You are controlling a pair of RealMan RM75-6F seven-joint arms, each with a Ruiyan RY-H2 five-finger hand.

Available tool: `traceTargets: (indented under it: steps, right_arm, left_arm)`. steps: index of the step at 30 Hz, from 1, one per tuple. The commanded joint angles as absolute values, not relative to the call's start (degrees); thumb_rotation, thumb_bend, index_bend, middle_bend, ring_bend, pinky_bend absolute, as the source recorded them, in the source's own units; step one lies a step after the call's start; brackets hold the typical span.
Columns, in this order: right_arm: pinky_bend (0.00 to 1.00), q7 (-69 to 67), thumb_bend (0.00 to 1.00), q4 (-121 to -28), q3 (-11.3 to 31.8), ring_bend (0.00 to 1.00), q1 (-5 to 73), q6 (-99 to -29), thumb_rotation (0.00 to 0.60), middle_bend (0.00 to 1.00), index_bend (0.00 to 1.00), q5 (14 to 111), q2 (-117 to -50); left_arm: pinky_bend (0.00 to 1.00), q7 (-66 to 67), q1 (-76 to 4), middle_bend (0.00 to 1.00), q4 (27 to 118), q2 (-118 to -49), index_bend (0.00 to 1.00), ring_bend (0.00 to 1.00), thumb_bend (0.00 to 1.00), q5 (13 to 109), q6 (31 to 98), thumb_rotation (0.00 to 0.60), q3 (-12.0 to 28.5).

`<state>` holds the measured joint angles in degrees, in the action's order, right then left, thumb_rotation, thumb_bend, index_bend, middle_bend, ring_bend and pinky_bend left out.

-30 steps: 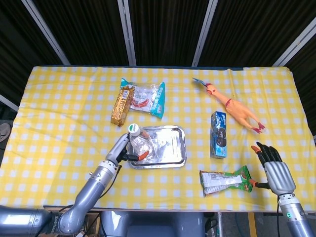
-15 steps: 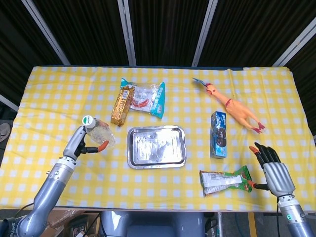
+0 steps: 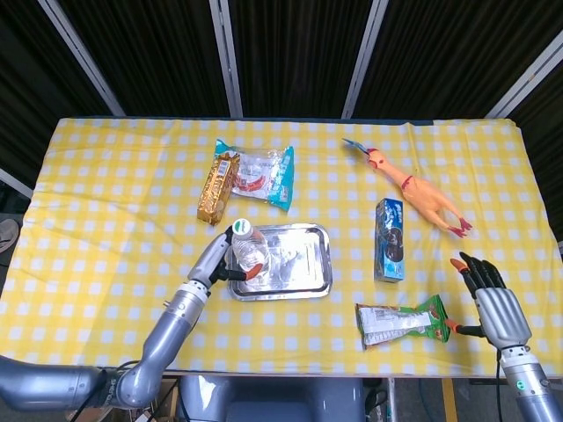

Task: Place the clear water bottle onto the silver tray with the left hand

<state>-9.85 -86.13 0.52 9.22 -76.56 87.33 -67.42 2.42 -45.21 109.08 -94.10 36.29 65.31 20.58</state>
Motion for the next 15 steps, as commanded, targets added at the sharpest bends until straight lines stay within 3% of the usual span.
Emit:
traceTargets:
  steps: [1,7,15]
  right_arm:
    - [0.00,-9.8,0.05,-86.2,0.3,0.01,9.3,-76.4,0.600,0.00,0.11,87.5,-67.4]
    - [0.00,-10.5,0.05,-86.2,0.6,0.01,9.2,-76.7,0.600,0.00,0.11,87.2,-67.2]
    - [0.00,-11.5,0.05,-85.6,0.8,0.01,9.1,-76.8,0.600,0.00,0.11,87.0,-67.0]
  left_arm:
    - [0.04,6.7,-48.6,0.47,105.2,-98.4,0.52,0.00,0.50,32.8,68.6,0.600,22.8]
    - [0.04,9.8,-50.8,0.46,97.2,-104.3,0.52,0.00,0.51,32.1,71.0,0.600,23.3]
    - [0.04,4.1,-50.5,0.47,88.3,-109.9,0.52,0.00,0.51,33.0,65.0,0.600,24.6]
